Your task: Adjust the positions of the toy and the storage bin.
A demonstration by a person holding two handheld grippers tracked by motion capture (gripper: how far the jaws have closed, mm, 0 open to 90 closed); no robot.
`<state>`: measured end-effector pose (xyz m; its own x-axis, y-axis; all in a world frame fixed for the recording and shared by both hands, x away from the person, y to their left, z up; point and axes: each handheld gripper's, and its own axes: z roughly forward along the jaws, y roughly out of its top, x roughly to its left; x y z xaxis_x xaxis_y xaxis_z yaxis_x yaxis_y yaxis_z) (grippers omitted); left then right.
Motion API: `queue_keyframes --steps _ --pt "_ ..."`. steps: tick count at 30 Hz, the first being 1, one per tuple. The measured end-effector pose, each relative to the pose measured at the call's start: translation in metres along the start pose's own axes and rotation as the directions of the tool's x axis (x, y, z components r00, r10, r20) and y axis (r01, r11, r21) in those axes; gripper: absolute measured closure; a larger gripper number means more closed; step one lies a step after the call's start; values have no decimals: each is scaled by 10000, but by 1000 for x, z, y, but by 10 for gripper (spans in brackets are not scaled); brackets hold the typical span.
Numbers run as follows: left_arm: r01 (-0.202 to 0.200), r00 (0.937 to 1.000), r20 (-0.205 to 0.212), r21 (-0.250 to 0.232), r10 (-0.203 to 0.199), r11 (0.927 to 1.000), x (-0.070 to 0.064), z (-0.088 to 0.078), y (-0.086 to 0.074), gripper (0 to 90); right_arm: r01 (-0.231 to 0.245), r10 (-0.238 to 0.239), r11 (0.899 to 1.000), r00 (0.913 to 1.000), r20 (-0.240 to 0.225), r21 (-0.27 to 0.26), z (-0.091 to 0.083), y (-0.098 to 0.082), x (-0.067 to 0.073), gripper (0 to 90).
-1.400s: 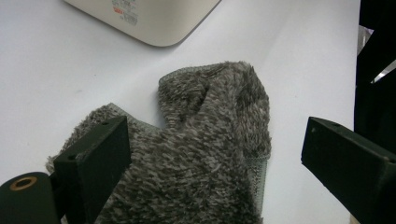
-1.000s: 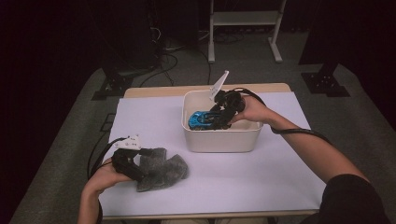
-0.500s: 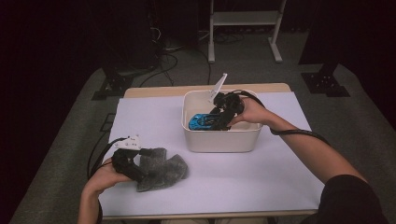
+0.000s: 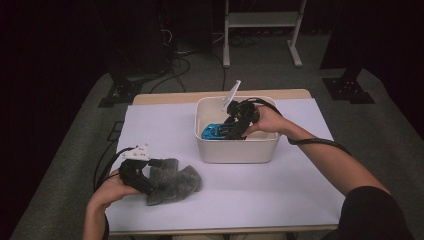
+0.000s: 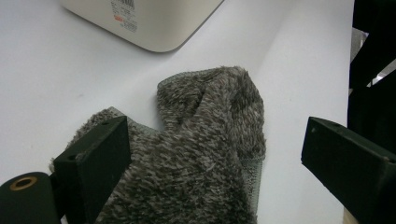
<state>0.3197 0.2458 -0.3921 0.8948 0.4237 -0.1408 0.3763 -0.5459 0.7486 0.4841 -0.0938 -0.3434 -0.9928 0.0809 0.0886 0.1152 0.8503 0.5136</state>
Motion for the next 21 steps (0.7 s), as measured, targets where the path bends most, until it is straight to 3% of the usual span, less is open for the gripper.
queue_keyframes --steps 21 --pt "19 10000 17 -50 -19 10000 0 -2 0 73 -155 160 9973 9999 -60 725 14 2 -4 253"
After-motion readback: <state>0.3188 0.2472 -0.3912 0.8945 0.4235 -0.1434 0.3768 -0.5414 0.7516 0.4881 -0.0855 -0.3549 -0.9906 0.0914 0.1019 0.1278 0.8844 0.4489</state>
